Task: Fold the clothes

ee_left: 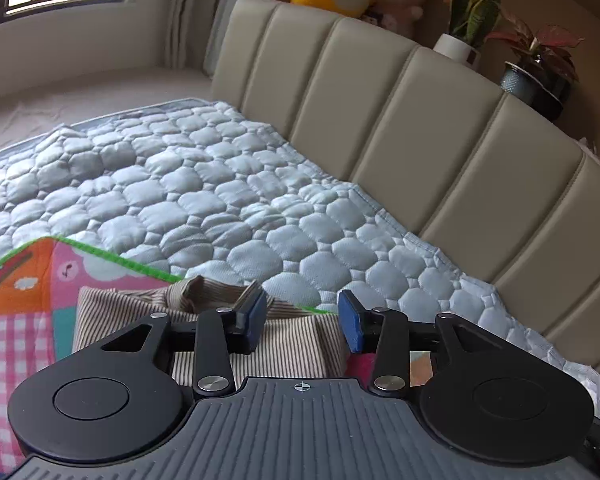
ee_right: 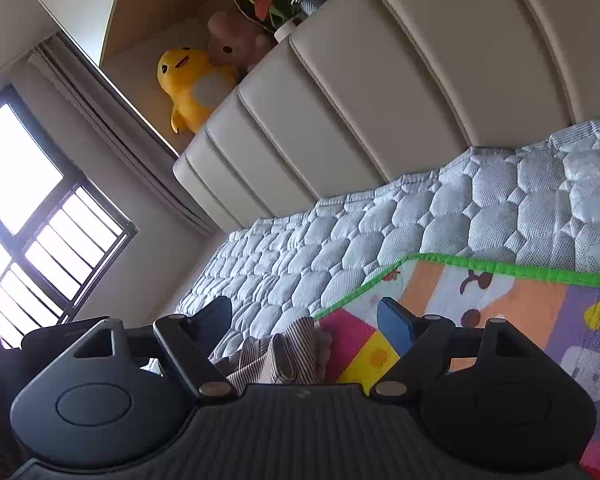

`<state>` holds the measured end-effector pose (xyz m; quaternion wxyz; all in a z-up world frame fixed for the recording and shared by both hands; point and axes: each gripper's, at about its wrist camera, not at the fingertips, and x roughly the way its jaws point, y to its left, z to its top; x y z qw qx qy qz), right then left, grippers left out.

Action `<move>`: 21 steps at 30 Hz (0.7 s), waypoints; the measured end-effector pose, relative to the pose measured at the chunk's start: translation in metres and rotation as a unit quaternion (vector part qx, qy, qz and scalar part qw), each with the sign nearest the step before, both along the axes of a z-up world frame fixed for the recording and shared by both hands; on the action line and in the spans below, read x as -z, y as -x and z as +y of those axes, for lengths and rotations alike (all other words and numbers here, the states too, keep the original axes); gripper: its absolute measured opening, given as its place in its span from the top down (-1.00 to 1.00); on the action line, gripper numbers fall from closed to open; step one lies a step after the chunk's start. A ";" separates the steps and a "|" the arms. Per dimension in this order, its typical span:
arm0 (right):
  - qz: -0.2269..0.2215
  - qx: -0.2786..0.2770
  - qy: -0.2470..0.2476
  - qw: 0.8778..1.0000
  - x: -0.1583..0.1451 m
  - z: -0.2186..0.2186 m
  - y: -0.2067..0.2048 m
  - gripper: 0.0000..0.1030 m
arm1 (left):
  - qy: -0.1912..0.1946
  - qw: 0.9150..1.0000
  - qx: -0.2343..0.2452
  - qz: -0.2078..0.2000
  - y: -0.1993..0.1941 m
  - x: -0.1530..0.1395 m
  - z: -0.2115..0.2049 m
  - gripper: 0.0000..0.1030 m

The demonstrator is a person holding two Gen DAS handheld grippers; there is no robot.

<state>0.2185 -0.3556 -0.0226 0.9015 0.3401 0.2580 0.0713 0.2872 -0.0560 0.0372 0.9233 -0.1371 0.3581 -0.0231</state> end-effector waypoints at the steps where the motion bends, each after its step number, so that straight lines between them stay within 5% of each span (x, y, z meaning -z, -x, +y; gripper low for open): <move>1: 0.006 -0.006 -0.002 1.000 0.004 0.003 -0.002 -0.57 | 0.000 1.000 -0.003 0.002 0.006 0.003 0.004 -0.09; 8: 0.053 -0.051 0.080 0.994 0.031 0.049 -0.009 -0.63 | -0.001 0.999 -0.052 0.017 0.054 0.052 0.053 -0.81; 11: 0.070 -0.074 0.130 0.986 0.047 0.078 -0.010 -0.63 | 0.018 0.997 -0.057 0.055 0.057 0.080 0.078 -0.90; 15: 0.075 -0.094 0.196 0.973 0.064 0.115 -0.016 -0.63 | -0.026 0.993 -0.030 0.108 0.039 0.097 0.092 -0.98; 19: 0.008 -0.103 0.272 0.957 0.050 0.147 -0.038 -0.59 | -0.006 0.998 -0.010 0.064 0.037 0.099 0.107 -0.99; 21: -0.009 -0.111 0.301 0.947 0.045 0.163 -0.062 -0.33 | 0.005 0.998 -0.001 0.060 0.034 0.103 0.112 -0.99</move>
